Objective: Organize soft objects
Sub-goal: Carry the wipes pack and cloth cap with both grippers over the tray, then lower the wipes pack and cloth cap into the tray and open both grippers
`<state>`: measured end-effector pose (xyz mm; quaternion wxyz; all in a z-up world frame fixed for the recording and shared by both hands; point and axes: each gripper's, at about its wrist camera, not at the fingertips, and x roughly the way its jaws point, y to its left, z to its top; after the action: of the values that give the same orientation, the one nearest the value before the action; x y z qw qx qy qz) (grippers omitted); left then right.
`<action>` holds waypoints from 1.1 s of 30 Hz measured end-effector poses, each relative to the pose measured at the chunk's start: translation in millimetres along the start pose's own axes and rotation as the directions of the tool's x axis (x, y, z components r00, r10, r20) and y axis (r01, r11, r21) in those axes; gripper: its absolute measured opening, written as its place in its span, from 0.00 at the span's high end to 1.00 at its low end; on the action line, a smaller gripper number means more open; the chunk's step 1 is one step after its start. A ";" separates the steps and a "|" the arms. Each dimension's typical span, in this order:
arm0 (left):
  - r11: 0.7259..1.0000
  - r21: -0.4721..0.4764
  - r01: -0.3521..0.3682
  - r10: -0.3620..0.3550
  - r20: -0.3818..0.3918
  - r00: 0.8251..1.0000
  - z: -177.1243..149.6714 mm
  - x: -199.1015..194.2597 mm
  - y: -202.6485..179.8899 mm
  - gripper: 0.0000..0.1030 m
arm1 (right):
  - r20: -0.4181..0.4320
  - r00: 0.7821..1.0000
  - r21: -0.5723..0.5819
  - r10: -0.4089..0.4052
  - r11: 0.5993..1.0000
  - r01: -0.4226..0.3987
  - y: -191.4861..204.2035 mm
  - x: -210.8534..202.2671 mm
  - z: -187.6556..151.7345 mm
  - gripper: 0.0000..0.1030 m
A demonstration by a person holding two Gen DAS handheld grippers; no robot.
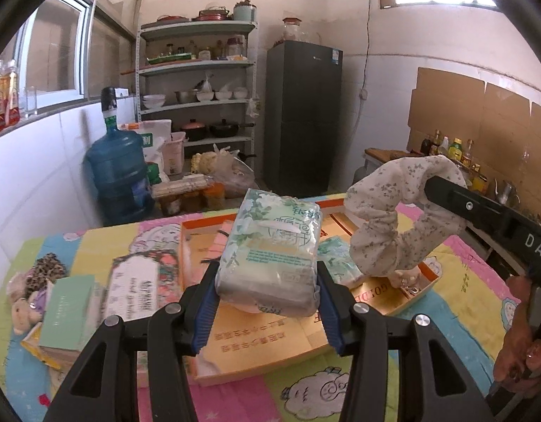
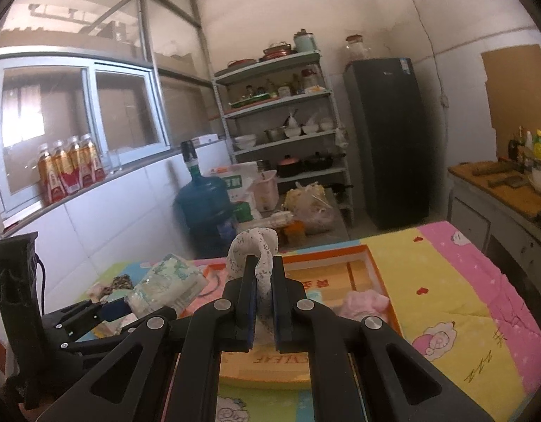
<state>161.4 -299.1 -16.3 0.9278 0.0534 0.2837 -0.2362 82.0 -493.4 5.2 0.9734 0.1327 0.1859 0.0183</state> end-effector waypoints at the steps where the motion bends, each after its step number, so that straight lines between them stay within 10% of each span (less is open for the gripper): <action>1: 1.000 0.000 0.004 -0.004 -0.006 1.000 -0.5 4.5 -1.6 0.50 | -0.005 1.000 0.005 0.000 1.000 0.000 -4.0 4.2 -1.5 0.93; 23: 1.000 -0.014 0.022 -0.023 -0.109 0.994 -20.8 79.4 -17.9 0.50 | -0.177 0.984 0.080 -0.009 0.996 0.024 -48.9 80.9 -37.1 0.88; 28: 0.999 -0.026 0.036 -0.038 -0.079 0.996 -18.7 72.3 -15.2 0.48 | -0.157 0.988 0.087 -0.016 0.996 0.030 -49.5 79.0 -36.6 0.51; 33: 0.998 -0.027 0.058 -0.059 -0.037 0.998 -15.0 58.5 -15.1 0.27 | -0.129 0.991 0.088 -0.036 0.995 0.047 -49.1 72.7 -34.9 0.46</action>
<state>189.4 -332.8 -60.5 0.9156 0.0375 0.3057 -0.2585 136.2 -525.8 -65.1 0.9527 0.1715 0.2510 -0.0021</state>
